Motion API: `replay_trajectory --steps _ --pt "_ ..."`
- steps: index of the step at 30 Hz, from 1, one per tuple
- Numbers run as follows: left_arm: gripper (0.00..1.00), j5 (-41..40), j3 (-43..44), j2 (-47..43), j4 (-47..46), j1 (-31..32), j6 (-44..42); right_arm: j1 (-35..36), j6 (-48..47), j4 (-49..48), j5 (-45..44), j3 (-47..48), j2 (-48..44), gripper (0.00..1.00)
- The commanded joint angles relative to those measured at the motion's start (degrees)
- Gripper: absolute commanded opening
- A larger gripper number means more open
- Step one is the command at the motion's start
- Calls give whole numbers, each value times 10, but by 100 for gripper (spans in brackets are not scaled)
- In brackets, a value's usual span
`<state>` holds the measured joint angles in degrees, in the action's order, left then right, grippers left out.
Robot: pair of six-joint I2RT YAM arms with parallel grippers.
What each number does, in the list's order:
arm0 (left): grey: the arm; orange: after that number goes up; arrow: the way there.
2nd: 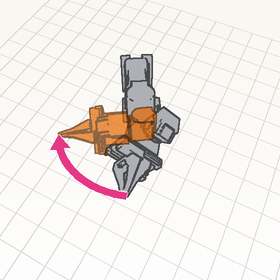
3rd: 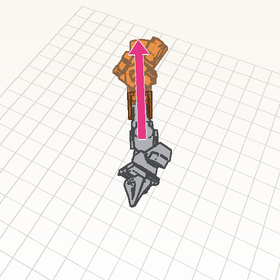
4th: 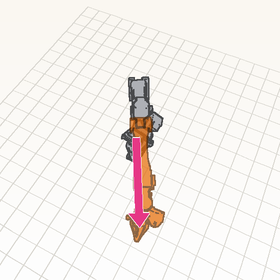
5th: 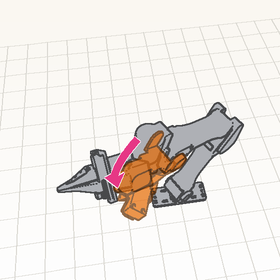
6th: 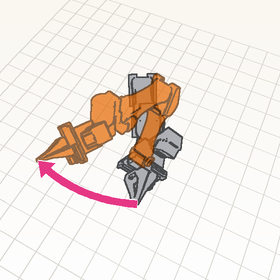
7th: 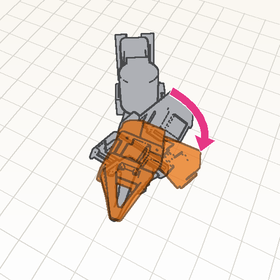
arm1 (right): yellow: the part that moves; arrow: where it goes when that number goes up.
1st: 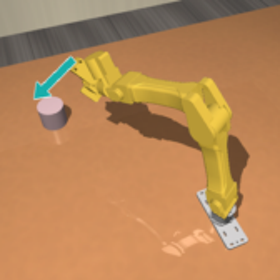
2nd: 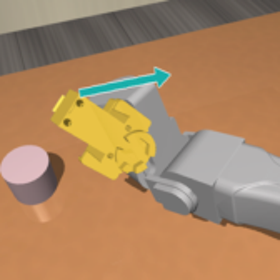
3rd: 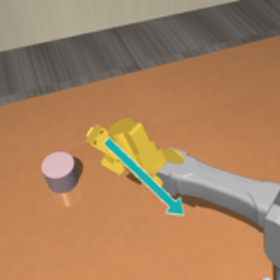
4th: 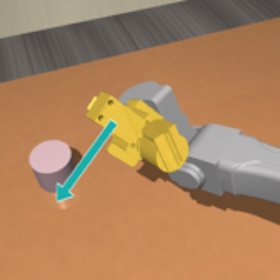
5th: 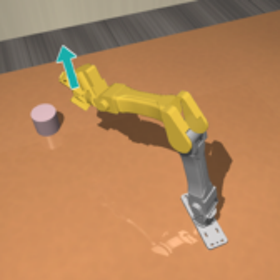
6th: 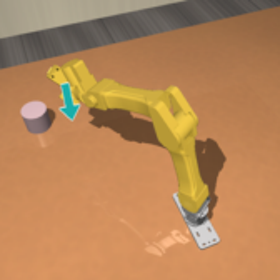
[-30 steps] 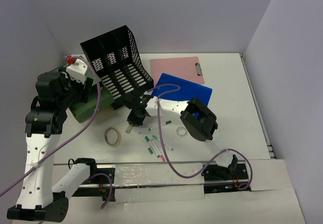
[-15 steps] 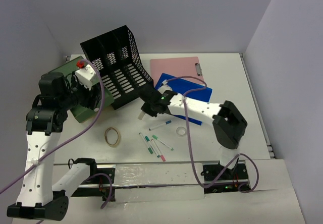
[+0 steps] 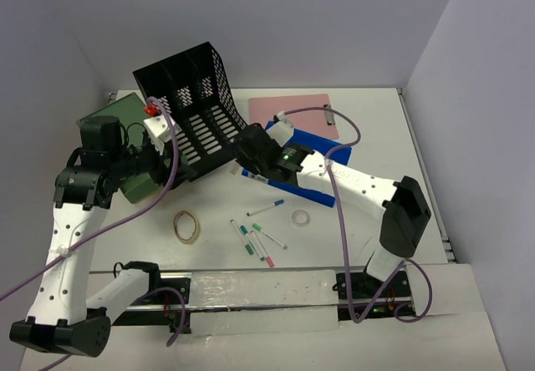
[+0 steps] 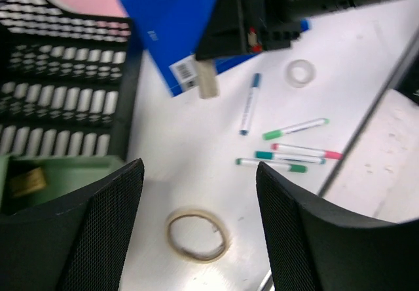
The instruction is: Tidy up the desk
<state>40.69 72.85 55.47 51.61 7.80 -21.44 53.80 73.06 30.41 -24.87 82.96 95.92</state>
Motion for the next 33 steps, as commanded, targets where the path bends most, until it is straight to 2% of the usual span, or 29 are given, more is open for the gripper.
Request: replay_trajectory --steps 1,5,11,17,26,33 --pt "77 84 -16 32 -22 23 25 3 -37 -46 -51 36 -64 0" --pt "76 105 -9 101 -44 49 66 4 -46 -59 -45 42 -68 0" --pt "73 136 58 189 -34 64 88 8 -45 -77 -25 39 -68 0" --pt "73 154 74 196 -70 72 111 11 -52 -94 -22 34 -75 0" --pt "71 86 89 229 -81 80 139 14 -53 -109 -2 26 -79 0" --pt "67 90 99 245 -90 81 154 16 -52 -126 14 23 -77 0"
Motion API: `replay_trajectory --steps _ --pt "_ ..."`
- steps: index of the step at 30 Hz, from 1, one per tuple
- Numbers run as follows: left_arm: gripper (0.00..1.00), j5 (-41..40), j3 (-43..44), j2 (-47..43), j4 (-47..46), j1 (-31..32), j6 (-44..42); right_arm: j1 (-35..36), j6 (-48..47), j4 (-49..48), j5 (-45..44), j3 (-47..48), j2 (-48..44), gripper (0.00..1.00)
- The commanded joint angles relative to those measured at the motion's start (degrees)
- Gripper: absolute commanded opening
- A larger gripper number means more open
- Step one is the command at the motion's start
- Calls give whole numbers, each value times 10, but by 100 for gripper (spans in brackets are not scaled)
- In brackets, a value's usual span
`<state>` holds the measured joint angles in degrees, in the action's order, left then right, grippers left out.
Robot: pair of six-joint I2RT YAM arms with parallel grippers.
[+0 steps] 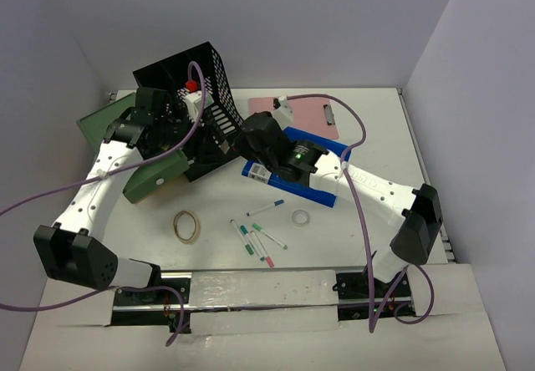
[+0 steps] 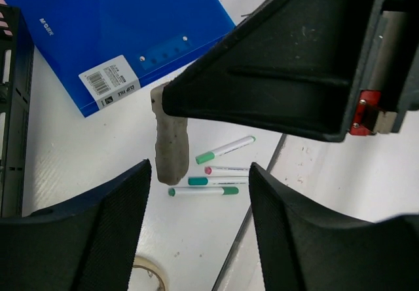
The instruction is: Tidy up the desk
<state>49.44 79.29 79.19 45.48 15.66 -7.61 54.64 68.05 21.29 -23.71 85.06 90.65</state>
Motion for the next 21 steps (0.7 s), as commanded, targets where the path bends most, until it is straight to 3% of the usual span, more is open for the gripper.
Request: replay_trajectory --steps 1,4,5,10,15,17,19,21 --pt "64 2 36 10 -28 2 15 9 -2 -35 4 4 -22 0" --pt "51 4 38 14 -27 2 18 10 2 -38 11 5 -17 0" --pt "51 3 38 14 -27 2 18 10 2 -41 11 4 -16 0" --pt "0 6 39 8 -23 2 19 11 2 -51 21 4 -11 0" --pt "0 -20 40 -5 -21 2 21 10 1 -59 25 3 -8 0" --pt "0 -61 46 -15 -16 2 16 9 -7 -61 25 2 -10 6" --pt "0 -144 71 -29 17 2 -7 8 -18 -58 15 -4 -24 38" --pt "0 -229 94 -44 44 2 -55 8 -30 -53 -9 -17 -43 63"
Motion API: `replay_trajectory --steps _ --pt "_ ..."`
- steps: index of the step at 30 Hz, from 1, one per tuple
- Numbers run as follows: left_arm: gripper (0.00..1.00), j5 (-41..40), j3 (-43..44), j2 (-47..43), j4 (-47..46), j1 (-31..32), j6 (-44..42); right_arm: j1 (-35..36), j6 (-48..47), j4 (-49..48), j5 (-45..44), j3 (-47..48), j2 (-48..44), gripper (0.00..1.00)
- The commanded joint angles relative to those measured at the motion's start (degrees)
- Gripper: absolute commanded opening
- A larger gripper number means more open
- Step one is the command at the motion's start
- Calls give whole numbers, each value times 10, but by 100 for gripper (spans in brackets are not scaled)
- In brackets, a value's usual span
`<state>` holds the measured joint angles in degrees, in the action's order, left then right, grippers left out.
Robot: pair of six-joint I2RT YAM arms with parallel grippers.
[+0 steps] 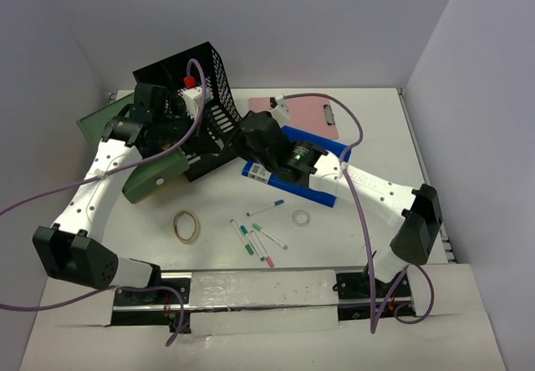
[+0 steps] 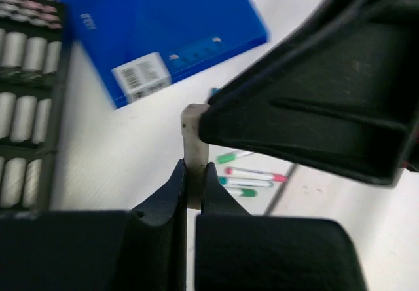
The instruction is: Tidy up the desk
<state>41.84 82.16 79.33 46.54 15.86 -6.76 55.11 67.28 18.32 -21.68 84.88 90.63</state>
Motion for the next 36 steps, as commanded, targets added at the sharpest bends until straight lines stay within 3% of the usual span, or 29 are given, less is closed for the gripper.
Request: replay_trajectory --steps 1,3,10,21,24,28,30,33,36 --pt "0 -197 67 -60 46 1 -82 3 -32 -26 -40 -23 -52 70" --pt "0 -276 60 -92 66 0 -125 3 -55 -31 -56 -38 -68 78" --pt "0 -461 -54 -178 75 -1 -252 3 -117 -68 -42 -83 -87 80" --pt "5 -540 -156 -184 6 -16 -295 3 -146 -114 13 -126 -102 80" --pt "20 -548 -173 -181 -9 -18 -301 3 -149 -115 14 -130 -105 80" --pt "53 -545 -169 -178 -10 -21 -293 3 -158 -121 26 -134 -105 80" --pt "62 -534 -155 -180 -3 -21 -286 3 -178 -130 42 -131 -103 80" --pt "67 -527 -139 -184 3 -21 -279 3 -205 -150 83 -126 -99 83" --pt "67 -531 -125 -188 8 -22 -270 3 -231 -181 116 -130 -95 94"
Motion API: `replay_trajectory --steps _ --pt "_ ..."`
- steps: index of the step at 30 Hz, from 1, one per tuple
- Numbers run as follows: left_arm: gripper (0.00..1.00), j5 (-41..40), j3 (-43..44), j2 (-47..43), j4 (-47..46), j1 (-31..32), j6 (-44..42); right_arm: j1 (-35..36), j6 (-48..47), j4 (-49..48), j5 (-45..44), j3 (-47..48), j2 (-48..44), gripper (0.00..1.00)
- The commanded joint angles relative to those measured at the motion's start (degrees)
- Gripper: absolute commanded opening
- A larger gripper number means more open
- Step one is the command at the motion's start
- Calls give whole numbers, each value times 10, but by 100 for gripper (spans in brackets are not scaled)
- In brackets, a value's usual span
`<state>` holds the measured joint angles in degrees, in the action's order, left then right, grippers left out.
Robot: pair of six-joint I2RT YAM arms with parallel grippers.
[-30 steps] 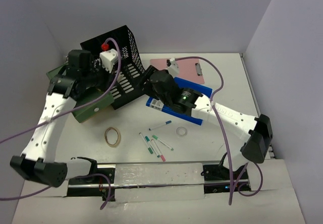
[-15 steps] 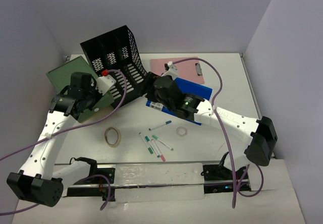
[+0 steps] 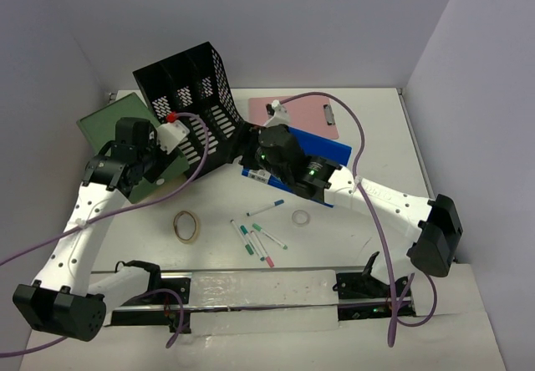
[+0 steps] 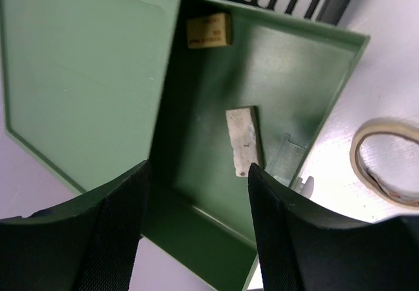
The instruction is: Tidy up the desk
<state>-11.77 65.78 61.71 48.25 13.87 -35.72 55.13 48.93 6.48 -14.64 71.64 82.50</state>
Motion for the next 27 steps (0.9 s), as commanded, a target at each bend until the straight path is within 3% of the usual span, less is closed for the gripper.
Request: replay_trajectory --steps 1,6,9,12,13,20,27 --pt "68 4 47 -15 -8 -3 26 4 -57 -85 60 -3 -13 100" --pt "73 3 110 -23 -16 -47 54 3 -86 -174 152 -9 26 98" --pt "75 12 135 -15 -31 -113 61 6 -63 -181 212 20 77 86" --pt "75 43 139 11 -49 -190 56 13 4 -214 279 41 134 62" --pt "75 56 140 19 -53 -219 59 16 20 -228 289 49 157 60" --pt "74 112 140 81 -89 -332 73 40 68 -236 267 98 239 61" --pt "73 103 108 103 -128 -347 76 41 113 -237 252 133 304 61"
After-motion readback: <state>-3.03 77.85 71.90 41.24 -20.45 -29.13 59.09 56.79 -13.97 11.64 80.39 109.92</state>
